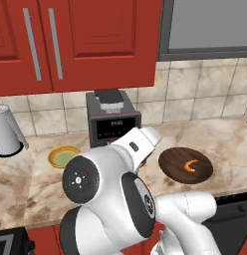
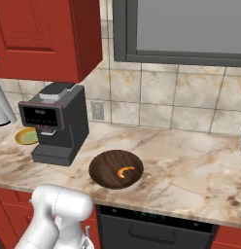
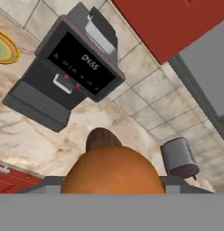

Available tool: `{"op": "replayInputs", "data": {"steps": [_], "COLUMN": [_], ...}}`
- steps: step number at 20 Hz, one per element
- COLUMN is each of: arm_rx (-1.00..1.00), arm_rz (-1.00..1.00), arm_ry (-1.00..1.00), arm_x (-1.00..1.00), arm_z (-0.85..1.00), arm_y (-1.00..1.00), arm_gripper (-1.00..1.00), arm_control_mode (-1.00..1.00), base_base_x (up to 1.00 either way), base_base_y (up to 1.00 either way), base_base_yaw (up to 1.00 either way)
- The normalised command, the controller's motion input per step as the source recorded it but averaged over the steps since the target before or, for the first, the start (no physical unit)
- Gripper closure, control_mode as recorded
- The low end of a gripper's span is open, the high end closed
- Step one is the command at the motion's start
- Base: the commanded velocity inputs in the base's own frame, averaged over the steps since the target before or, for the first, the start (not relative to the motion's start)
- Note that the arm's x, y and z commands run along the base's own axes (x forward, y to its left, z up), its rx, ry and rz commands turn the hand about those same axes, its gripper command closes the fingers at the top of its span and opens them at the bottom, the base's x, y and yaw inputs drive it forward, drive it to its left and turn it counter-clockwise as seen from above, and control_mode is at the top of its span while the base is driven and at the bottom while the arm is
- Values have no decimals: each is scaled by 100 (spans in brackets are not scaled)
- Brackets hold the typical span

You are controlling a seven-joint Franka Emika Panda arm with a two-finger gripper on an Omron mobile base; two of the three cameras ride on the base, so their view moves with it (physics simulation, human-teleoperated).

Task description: Remove the tangerine from the bowl and place it on the small plate. Then place the bowl with only the shrimp in the microwave, close the door, and press the start button to microwave the shrimp.

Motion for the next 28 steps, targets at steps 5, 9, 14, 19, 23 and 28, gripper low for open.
{"op": "replayInputs", "data": {"steps": [5,9,14,19,23,28], "arm_rx": [-12,-1,-1,-1,-13,-22], "arm_rz": [2,1,0,0,0,4], "arm_ry": [5,3,19,24,23,9], "arm_x": [96,63,60,84,61,31], "arm_z": [-44,-54,-25,-25,-53,-69], "arm_y": [88,23,15,13,46,83], "arm_gripper": [100,100,100,100,100,100], "arm_control_mode": [-100,-100,-100,-100,-100,-100], "base_base_x": [0,0,0,0,0,0], "base_base_y": [0,0,0,0,0,0], "base_base_yaw": [0,0,0,0,0,0]}}
